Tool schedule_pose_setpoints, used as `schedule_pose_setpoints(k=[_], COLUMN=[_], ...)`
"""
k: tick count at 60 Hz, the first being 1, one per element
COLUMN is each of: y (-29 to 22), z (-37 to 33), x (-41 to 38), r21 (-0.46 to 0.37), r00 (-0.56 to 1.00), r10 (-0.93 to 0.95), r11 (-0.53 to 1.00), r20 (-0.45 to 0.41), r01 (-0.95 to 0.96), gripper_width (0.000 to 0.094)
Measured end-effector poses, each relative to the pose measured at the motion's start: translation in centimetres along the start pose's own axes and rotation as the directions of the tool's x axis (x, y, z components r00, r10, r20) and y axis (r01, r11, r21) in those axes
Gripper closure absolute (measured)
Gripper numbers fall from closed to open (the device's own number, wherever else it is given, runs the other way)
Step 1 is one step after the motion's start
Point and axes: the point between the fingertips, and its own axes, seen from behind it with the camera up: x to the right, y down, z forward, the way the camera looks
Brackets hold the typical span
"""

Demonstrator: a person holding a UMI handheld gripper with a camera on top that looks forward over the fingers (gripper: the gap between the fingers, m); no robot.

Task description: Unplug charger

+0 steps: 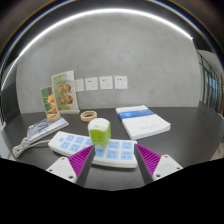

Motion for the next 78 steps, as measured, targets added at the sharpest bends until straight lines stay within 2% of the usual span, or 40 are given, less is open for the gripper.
schedule_pose_setpoints(k=[9, 19, 23, 26, 33, 38, 44, 45, 46, 56, 61, 68, 73, 78], y=[-1.6, -4.2, -4.7, -4.7, -5.0, -5.0, -4.9, -4.9, -4.9, -5.1, -9.5, -18.0, -21.5, -22.2], z=[4.8, 9.0, 10.4, 11.2, 11.0, 11.1, 11.4, 11.4, 11.6, 11.4, 9.3, 5.3, 4.2, 5.1], x=[-3.7, -3.4, -2.7, -2.8, -3.1, -2.9, -3.0, -2.9, -3.1, -3.2, -3.1, -1.3, 1.4, 5.0], r21=[0.016, 0.078, 0.087, 0.084, 0.111, 0.123, 0.097, 0.095, 0.095, 0.052, 0.147, 0.307, 0.363, 0.365], r00=[1.000, 0.994, 0.989, 0.986, 0.976, 0.976, 0.980, 0.980, 0.980, 0.989, 0.992, 0.988, 0.987, 0.982], r10=[0.002, 0.008, -0.006, -0.034, -0.101, -0.064, -0.072, -0.074, -0.074, -0.058, -0.048, -0.066, -0.049, -0.049], r11=[1.000, 0.997, 0.996, 0.995, 0.986, 0.988, 0.991, 0.991, 0.991, 0.996, 0.987, 0.946, 0.926, 0.924], r20=[-0.017, -0.108, -0.151, -0.162, -0.192, -0.209, -0.187, -0.182, -0.183, -0.137, -0.120, -0.139, -0.151, -0.181], r01=[-0.002, 0.001, 0.020, 0.048, 0.124, 0.091, 0.091, 0.092, 0.092, 0.066, 0.066, 0.107, 0.102, 0.113], gripper_width=[0.0132, 0.0140, 0.0201, 0.0411, 0.0447, 0.0474, 0.0544, 0.0504, 0.0573, 0.0581, 0.0580, 0.0579, 0.0575, 0.0568])
